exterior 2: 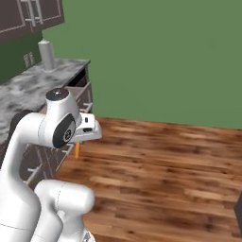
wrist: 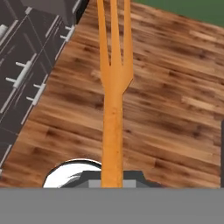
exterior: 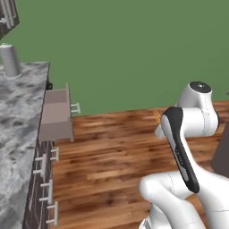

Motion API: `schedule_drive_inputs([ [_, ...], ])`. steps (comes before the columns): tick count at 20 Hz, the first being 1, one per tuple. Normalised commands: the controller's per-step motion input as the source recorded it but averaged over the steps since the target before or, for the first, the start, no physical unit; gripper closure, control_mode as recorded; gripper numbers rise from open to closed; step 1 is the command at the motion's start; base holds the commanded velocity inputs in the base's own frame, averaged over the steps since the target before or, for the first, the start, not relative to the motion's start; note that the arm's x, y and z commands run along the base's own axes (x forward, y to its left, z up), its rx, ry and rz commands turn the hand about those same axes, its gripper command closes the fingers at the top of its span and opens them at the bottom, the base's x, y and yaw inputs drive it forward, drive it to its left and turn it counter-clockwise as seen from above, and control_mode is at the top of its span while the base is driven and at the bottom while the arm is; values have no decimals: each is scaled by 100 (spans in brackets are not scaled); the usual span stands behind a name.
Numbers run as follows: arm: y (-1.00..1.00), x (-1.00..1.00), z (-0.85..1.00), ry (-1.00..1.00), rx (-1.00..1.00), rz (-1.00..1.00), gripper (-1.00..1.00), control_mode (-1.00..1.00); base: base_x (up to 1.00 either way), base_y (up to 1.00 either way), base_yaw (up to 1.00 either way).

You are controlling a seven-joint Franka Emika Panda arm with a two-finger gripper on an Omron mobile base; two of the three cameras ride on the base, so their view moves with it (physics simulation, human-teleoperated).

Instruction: Organize the utensils by type. Pick up the wooden spoons from the counter and place them in the open cabinet. Then pick up the metallic utensils from the counter and place them in the open drawer.

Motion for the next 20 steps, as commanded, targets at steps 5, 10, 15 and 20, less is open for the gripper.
schedule_drive_inputs([
  [5, 0, 0, 0, 0, 0, 0, 100, 100, 54, 72, -7],
  [10, 0, 0, 0, 0, 0, 0, 100, 100, 67, 60, -2],
  [15, 0, 0, 0, 0, 0, 0, 100, 100, 72, 47, 0],
  [20, 0, 0, 0, 0, 0, 0, 100, 100, 65, 40, 0],
])
